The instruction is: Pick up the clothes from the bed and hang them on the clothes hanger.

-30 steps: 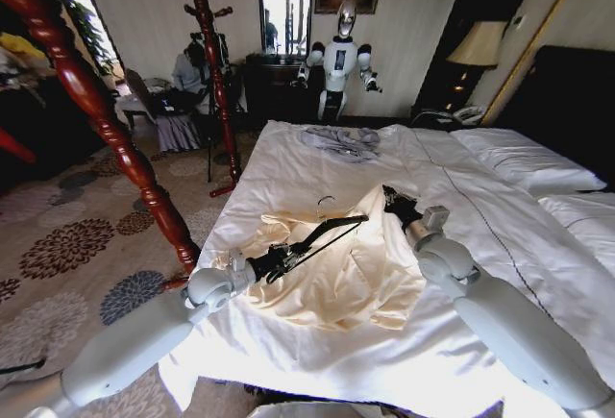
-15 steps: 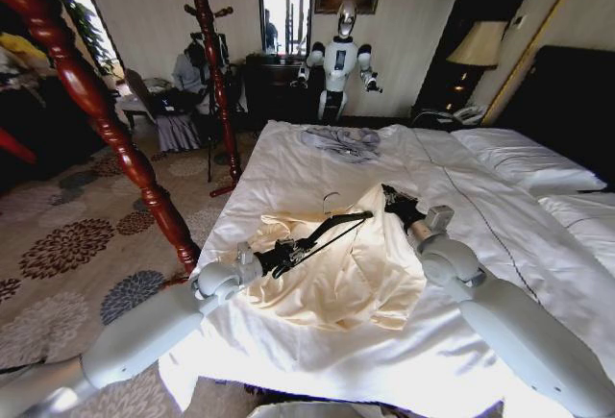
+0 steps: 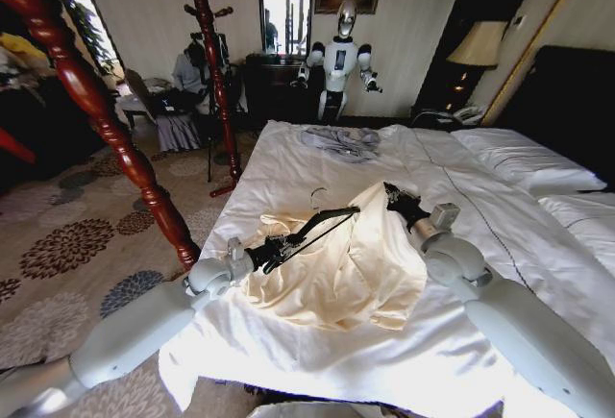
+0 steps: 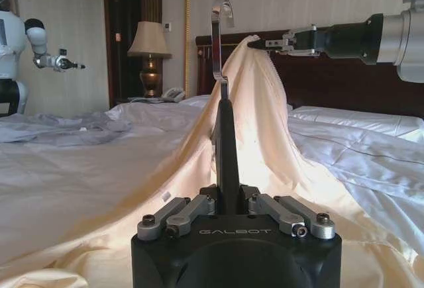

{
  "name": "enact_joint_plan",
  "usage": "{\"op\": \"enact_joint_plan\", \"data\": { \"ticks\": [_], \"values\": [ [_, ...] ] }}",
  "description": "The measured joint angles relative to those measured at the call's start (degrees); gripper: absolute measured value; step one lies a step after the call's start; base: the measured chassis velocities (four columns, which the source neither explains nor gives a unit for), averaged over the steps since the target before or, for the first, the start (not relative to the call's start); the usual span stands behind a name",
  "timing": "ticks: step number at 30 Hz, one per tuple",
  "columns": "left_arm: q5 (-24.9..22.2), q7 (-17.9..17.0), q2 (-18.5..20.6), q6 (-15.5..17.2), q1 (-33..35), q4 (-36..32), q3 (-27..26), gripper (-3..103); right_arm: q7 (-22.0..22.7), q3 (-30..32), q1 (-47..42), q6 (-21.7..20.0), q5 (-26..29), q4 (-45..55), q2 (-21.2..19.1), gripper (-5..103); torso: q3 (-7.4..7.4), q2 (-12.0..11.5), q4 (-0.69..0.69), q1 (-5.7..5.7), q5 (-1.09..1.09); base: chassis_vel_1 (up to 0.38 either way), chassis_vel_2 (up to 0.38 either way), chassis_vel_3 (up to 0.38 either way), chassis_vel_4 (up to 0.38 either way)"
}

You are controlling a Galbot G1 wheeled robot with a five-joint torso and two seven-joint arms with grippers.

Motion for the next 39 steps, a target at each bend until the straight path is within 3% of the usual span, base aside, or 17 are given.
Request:
{"op": "enact_joint_plan", "data": {
  "ticks": [9, 26, 39],
  "values": [
    [0.5, -0.9, -3.0, 0.4, -2.8, 0.5, 4.4, 15, 0.8, 1.0, -0.2, -0.6, 2.6, 1.9, -0.5, 0, 0.0, 0.0, -0.01, 0.0, 0.0, 0.0, 0.0, 0.0, 0.0],
    [-1.2, -1.9, -6.8, 1.1, -5.9, 3.8, 7.9, 15, 3.5, 4.5, -3.7, -2.0, 8.5, 8.2, 0.2, 0, 0.0, 0.0, 0.0, 0.0, 0.0, 0.0, 0.0, 0.0, 0.0],
    [-4.4, -3.6, -8.2, 1.7, -5.9, 3.1, 6.6, 15, 3.6, 4.2, -7.3, -2.3, 7.1, 9.1, 2.3, 0, 0.0, 0.0, 0.0, 0.0, 0.01, 0.0, 0.0, 0.0, 0.0]
  ]
}}
